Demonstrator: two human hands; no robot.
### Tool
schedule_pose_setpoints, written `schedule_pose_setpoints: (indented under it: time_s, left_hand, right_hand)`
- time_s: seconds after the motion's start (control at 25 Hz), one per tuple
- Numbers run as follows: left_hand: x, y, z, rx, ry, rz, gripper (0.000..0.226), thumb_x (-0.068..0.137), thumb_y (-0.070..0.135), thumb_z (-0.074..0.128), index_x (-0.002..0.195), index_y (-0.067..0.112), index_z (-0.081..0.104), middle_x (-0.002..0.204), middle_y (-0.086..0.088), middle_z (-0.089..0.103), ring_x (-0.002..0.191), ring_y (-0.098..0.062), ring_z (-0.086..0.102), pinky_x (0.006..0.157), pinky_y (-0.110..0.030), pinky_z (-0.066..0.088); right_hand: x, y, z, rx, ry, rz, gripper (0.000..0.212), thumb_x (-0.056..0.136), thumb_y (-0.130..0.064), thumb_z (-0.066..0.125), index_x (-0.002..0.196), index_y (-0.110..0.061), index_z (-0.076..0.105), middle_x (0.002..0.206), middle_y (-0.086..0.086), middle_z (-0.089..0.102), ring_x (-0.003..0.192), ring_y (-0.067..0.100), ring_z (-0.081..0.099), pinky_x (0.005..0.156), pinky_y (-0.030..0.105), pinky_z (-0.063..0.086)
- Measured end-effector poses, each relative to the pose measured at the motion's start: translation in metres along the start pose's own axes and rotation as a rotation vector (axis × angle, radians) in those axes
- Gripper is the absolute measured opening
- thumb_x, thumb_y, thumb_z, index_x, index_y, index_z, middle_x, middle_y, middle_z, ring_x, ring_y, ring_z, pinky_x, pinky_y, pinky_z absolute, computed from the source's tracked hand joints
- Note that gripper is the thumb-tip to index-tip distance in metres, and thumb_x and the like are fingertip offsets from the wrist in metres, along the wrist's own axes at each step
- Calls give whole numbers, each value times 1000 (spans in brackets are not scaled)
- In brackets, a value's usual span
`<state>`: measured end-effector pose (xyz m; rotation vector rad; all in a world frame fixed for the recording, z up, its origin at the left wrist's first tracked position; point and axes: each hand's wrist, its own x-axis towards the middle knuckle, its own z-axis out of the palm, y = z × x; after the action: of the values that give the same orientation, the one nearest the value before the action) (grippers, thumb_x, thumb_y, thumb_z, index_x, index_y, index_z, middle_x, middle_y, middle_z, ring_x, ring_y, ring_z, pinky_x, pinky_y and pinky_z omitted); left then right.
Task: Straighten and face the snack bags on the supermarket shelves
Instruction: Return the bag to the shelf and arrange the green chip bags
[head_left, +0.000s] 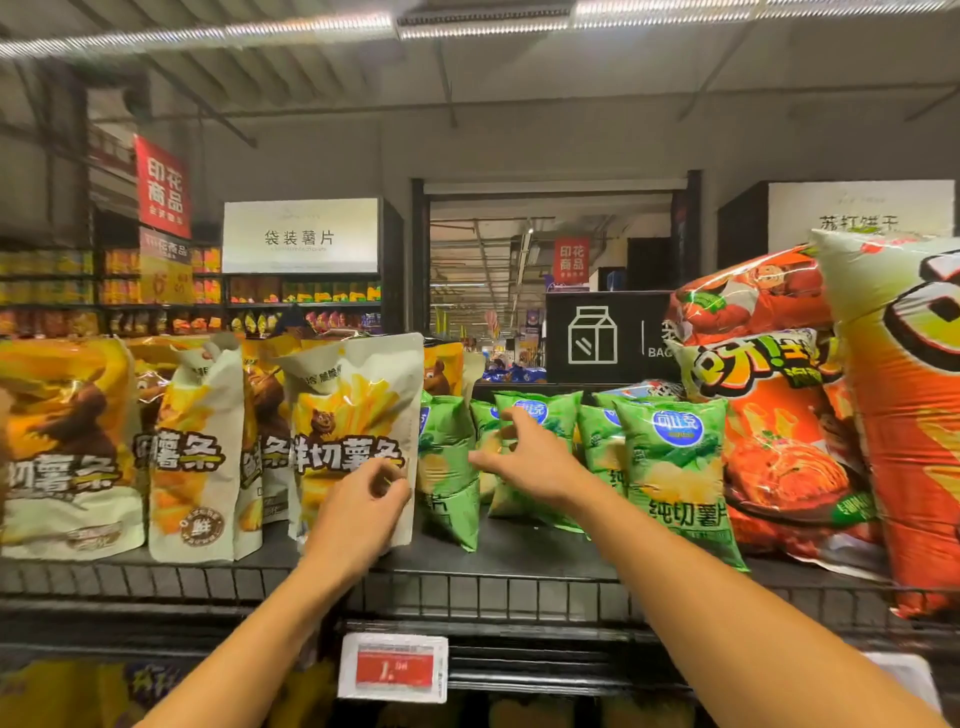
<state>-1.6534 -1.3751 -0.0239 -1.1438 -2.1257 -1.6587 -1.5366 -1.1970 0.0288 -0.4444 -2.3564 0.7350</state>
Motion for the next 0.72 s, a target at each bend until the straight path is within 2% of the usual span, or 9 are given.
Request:
schedule_pose_setpoints:
  time_s: [0.08,0.16,0.24,0.36,0.4,0.48,0.56,0.64,0.72]
  left_hand:
    - [-2,-1,5,140,16,15,14,88,27,56,74,26,55,63,4,63,60,-16,57,59,-35,45]
    - [-4,0,9,270,32,51,12,87,34,53,77,27,52,69,7,63,66,-11,57,57,-32,40]
    - [-4,-1,10,286,22,56,12,86,36,51,78,27,50,72,6,63,69,-12,58,56,-32,38]
    - [-3,-1,10,318,-17,33,13,86,38,49,78,28,48,79,6,64,74,-18,59,57,-33,37]
    - [-3,1,10,327,-29,31,14,86,39,49,78,28,48,81,6,65,75,-19,59,59,-33,38]
    - [-3,3,10,347,-59,32,14,87,39,50,80,27,50,83,5,65,78,-20,59,62,-33,42]
    - [-4,3,9,395,-95,42,13,89,41,50,87,28,53,86,4,66,81,-19,60,69,-34,47]
    - [-2,3,9,433,-151,62,16,92,44,51,99,30,55,89,6,65,83,-15,60,76,-35,51]
    - [2,7,9,378,-260,60,30,94,47,55,119,28,54,99,8,63,88,-12,59,79,-33,51]
  right_hand:
    - [12,-6,21,93,-45,21,93,80,-50,79,151,-14,31,154,3,44,132,17,48,104,31,38]
    - [20,-7,36,112,-43,16,90,77,-49,82,147,-14,37,148,2,52,123,13,51,93,24,39]
    - [24,-4,43,79,8,15,83,78,-47,82,143,-15,42,140,2,58,119,15,55,88,23,38]
    - [23,1,35,128,48,5,71,77,-44,83,134,-18,51,126,-2,66,101,9,61,83,24,45]
    - [20,2,27,161,55,1,70,77,-43,83,134,-18,51,121,-4,67,98,7,61,83,23,47]
    - [11,7,6,231,81,-3,75,76,-46,83,137,-19,51,124,-5,63,109,10,62,94,30,50]
    - [-2,13,-18,342,101,-12,76,69,-54,84,133,-29,53,130,-5,63,116,15,62,98,40,51]
    - [-17,20,-44,482,109,-9,79,60,-61,83,129,-35,54,126,-5,66,109,13,68,86,39,55]
    - [-30,31,-67,596,87,37,85,61,-55,86,135,-33,50,126,0,66,107,17,70,82,41,58]
